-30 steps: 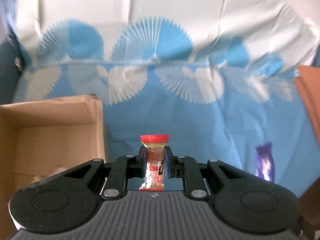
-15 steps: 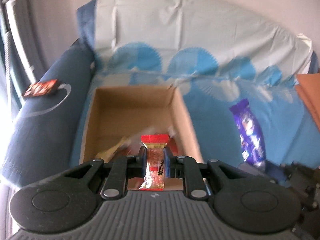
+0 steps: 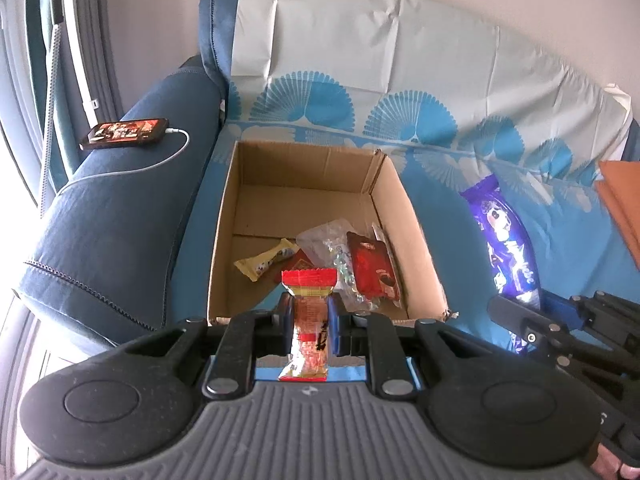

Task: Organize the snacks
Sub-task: 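Carry the red candy and purple chocolate bar over the cardboard box with both tools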

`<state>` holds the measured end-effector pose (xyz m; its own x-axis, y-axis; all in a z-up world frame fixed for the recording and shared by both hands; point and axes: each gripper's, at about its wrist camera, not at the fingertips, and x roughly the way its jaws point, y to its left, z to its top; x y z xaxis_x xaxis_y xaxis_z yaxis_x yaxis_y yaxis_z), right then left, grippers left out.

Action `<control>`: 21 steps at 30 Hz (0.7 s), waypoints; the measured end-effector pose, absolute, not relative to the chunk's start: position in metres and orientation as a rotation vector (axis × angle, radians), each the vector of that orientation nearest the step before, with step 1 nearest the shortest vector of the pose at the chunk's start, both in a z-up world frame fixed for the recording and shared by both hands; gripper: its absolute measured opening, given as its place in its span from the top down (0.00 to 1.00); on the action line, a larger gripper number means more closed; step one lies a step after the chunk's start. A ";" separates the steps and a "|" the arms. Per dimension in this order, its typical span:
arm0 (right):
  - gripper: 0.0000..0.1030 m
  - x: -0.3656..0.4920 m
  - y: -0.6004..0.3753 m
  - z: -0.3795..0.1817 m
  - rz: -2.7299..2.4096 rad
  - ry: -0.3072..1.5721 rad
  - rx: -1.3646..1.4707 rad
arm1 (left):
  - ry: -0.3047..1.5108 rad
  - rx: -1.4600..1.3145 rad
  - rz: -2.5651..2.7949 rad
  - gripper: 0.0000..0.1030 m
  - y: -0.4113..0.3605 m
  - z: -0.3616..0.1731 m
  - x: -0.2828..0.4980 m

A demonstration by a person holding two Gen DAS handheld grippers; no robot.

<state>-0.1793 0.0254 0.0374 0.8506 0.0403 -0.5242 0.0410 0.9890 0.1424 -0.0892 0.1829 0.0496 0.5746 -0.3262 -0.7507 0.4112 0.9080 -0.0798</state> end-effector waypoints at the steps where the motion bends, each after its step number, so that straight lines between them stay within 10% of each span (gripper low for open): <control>1: 0.75 -0.179 0.026 0.038 -0.002 0.556 0.147 | 0.857 0.105 -0.434 0.82 0.182 0.049 -0.087; 21: 0.75 -0.149 0.022 0.023 0.002 0.631 0.145 | 0.888 0.101 -0.405 0.82 0.174 0.038 -0.051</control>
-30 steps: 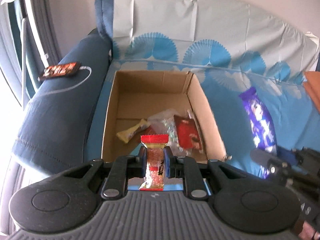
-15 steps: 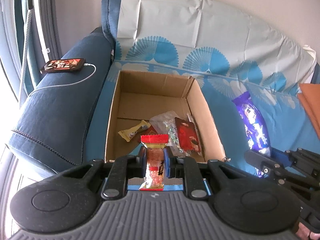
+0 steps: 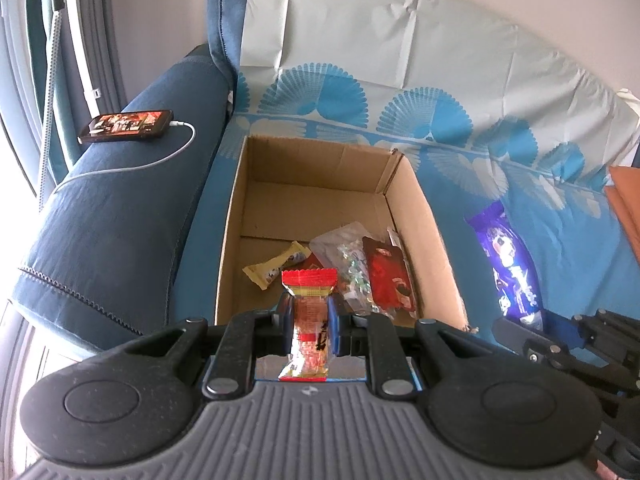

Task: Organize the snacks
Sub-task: 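Carry the red candy and purple chocolate bar over the cardboard box with both tools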

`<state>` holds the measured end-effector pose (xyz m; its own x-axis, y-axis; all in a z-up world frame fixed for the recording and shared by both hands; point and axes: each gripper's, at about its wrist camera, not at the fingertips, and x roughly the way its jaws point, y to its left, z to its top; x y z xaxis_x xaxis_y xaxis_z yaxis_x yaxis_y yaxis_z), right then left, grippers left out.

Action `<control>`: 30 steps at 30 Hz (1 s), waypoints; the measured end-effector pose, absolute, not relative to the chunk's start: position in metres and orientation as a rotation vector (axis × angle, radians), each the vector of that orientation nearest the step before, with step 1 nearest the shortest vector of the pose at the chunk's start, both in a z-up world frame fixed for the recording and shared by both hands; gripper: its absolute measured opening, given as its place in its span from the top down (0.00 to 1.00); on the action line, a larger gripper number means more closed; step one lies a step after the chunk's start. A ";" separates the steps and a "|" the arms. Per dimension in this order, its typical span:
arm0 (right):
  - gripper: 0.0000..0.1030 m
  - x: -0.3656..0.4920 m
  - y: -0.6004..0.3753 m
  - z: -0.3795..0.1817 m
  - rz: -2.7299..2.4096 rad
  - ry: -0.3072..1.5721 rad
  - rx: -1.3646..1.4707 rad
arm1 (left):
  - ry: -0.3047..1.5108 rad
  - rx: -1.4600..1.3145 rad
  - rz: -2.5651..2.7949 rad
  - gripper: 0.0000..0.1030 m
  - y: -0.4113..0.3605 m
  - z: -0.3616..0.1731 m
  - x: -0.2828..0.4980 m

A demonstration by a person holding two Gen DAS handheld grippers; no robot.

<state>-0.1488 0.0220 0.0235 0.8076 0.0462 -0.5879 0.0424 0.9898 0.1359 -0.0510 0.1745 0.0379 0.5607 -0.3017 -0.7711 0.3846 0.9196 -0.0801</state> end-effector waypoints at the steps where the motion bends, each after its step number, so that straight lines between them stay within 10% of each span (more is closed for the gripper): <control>1: 0.75 -0.147 0.021 0.023 0.001 0.634 0.148 | 0.887 0.102 -0.403 0.82 0.174 0.037 -0.049; 30: 0.75 -0.041 -0.008 -0.024 -0.050 0.708 0.199 | 0.913 0.194 -0.402 0.81 0.114 0.013 0.052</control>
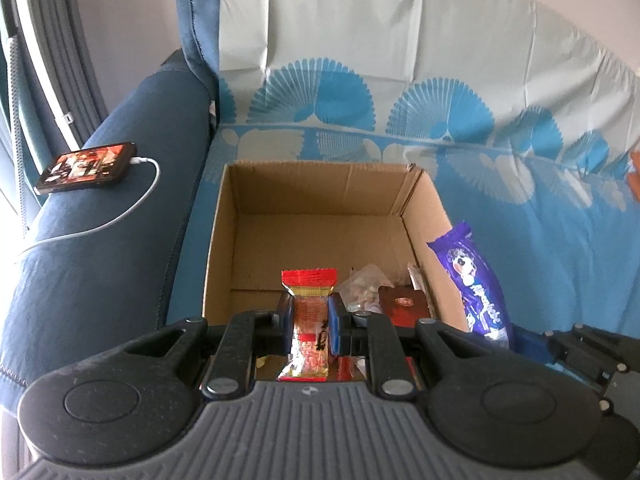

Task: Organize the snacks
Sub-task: 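Carry the red candy and purple chocolate bar over the cardboard box with both tools, then open both tools to drop the red candy and purple bar into the box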

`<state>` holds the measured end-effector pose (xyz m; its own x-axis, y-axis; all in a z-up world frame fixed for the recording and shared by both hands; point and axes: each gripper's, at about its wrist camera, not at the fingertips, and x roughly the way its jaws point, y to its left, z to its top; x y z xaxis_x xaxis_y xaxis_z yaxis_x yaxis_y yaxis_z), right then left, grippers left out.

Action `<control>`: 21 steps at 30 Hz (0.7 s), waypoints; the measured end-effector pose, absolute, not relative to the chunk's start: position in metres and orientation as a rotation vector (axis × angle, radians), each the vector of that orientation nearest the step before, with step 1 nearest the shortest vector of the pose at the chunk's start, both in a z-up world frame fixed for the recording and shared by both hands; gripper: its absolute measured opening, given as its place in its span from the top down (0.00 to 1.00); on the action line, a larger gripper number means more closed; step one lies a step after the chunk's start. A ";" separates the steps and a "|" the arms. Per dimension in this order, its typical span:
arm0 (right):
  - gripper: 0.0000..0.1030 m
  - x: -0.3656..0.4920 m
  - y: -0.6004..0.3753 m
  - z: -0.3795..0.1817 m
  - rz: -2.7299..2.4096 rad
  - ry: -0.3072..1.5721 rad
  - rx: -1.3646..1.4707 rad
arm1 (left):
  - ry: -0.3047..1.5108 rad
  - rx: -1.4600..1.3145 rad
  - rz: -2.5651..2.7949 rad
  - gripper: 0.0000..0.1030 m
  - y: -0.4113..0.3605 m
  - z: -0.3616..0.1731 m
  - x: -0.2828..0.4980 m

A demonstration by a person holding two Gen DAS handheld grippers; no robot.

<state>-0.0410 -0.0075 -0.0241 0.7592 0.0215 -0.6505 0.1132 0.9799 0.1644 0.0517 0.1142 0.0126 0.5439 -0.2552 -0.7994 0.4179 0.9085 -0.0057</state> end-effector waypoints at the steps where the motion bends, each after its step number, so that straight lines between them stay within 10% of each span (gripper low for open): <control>1: 0.75 -0.038 -0.009 -0.027 -0.052 0.713 0.201 | 0.917 0.200 -0.403 0.81 0.113 0.010 0.054; 21: 0.73 0.014 -0.019 -0.057 -0.096 0.765 0.212 | 0.999 0.279 -0.359 0.79 0.091 -0.045 0.105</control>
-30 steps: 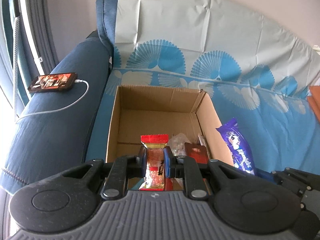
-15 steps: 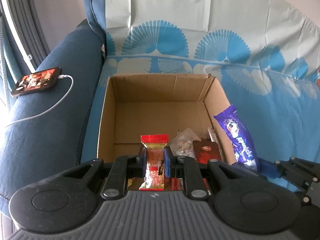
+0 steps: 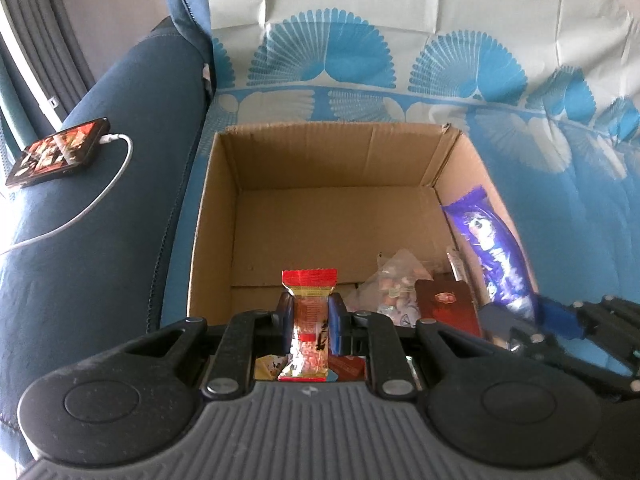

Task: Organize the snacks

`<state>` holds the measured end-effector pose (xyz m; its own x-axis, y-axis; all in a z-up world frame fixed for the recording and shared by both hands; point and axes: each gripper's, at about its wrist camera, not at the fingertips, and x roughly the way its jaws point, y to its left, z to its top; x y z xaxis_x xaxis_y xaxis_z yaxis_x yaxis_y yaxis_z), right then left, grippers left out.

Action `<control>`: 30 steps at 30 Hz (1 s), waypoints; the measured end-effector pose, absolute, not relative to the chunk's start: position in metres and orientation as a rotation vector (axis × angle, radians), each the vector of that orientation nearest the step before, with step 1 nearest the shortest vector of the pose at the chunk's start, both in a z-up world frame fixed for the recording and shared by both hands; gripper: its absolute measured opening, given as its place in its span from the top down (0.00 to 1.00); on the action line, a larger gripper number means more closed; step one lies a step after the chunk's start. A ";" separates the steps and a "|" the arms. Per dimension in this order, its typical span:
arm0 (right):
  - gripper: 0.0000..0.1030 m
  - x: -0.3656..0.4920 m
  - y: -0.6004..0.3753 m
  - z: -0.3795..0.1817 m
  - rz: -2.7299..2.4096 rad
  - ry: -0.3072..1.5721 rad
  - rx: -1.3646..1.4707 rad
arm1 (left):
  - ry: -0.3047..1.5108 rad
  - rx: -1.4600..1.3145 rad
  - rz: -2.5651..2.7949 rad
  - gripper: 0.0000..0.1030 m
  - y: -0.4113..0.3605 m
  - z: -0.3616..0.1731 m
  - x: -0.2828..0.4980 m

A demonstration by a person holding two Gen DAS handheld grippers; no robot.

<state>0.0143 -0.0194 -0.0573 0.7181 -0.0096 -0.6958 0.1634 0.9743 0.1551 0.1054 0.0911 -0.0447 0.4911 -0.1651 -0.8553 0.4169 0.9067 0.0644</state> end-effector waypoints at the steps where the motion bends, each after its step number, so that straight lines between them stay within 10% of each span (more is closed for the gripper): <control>1: 0.64 0.015 -0.021 -0.058 -0.105 0.759 0.223 | 0.989 0.290 -0.346 0.67 0.090 -0.046 0.106; 2: 0.55 0.014 -0.023 -0.058 -0.110 0.759 0.233 | 0.978 0.300 -0.335 0.31 0.089 -0.045 0.106; 4: 0.32 0.012 -0.027 -0.058 -0.132 0.753 0.253 | 0.950 0.302 -0.320 0.01 0.091 -0.043 0.103; 30: 0.00 -0.116 0.015 -0.016 -0.198 0.687 0.190 | 0.964 0.250 -0.282 0.00 0.157 -0.012 -0.037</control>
